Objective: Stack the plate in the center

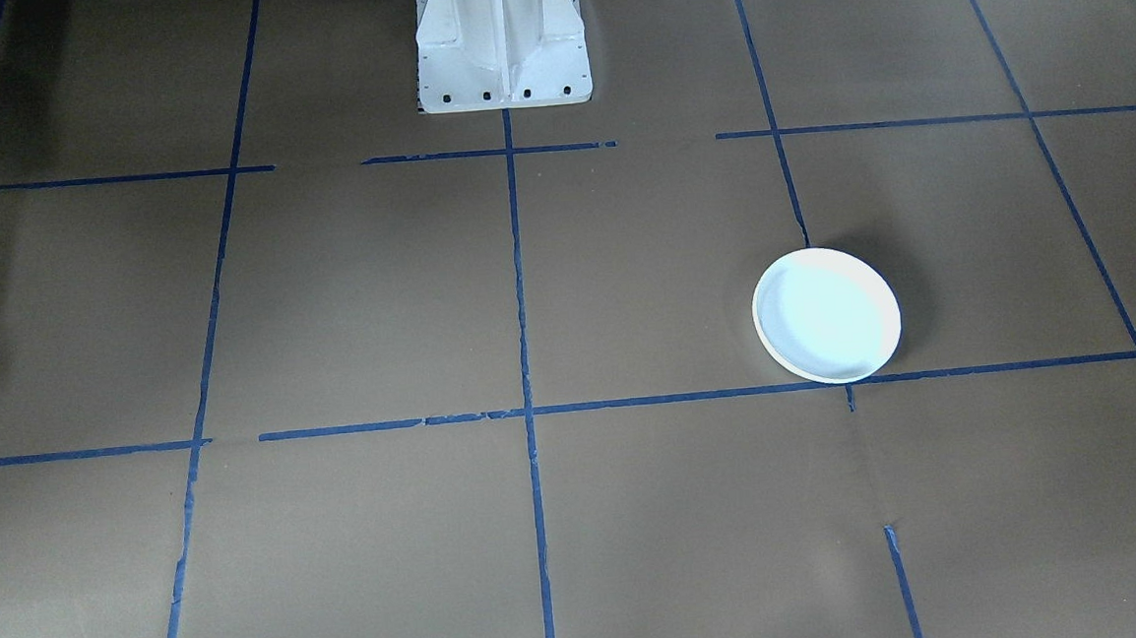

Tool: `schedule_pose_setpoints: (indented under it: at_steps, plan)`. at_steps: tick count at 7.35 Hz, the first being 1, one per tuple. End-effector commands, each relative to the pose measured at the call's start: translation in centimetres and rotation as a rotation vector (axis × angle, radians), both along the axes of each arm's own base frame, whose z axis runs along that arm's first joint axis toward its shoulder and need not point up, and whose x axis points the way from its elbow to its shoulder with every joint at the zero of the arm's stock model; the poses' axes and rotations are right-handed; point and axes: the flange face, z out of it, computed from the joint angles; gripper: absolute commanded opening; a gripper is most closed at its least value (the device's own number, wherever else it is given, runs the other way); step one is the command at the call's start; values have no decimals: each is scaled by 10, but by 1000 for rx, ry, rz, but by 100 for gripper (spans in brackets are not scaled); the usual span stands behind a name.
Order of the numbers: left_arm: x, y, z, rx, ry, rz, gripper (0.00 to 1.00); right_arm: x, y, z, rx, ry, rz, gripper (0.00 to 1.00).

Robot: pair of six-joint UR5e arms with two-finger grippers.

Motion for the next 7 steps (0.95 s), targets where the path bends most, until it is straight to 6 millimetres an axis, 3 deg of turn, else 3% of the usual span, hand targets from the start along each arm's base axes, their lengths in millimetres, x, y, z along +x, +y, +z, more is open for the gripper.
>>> schedule_pose_setpoints:
  at_steps: [1, 7]
  plan:
    - [0, 3, 2, 29, -2, -1, 100, 1, 0, 0, 0, 0, 1, 100]
    - [0, 2, 5, 28, -1, -2, 100, 0, 0, 0, 0, 0, 0, 100]
